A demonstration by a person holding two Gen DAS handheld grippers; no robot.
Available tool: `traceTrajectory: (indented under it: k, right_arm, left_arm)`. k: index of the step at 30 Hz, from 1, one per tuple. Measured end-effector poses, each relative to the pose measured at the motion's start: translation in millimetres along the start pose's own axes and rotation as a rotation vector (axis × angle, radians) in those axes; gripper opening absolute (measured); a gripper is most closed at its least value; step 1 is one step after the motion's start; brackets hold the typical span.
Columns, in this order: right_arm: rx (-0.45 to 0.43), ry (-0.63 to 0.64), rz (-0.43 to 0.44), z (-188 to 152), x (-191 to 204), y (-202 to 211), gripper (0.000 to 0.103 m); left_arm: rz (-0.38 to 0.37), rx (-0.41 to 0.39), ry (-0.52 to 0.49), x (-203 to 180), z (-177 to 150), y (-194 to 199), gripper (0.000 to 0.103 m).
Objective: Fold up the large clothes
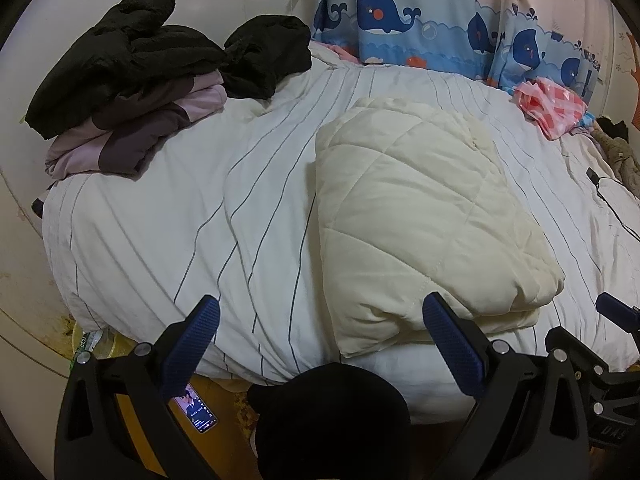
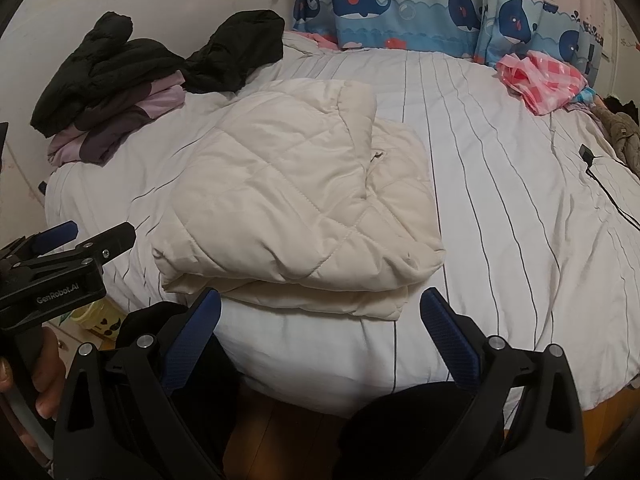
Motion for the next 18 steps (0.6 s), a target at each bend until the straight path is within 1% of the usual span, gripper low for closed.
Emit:
traceTrajectory:
  k: [18]
  right_arm:
    - [-0.001, -0.001, 0.001, -0.6, 1.3, -0.4, 0.096]
  left_arm:
    - [-0.017, -0.003, 0.019, 4.3, 3.1, 2.8, 0.097]
Point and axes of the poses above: each gripper's, at about its wrist camera, not at the fingertips, and y roughly against the way its jaws point, x to its left, z to its top, the point moved 6 cm from there along -y, roughly the way its jaws point, and after that the axes turned 2 degrees about -x, right-handed, at the moved point
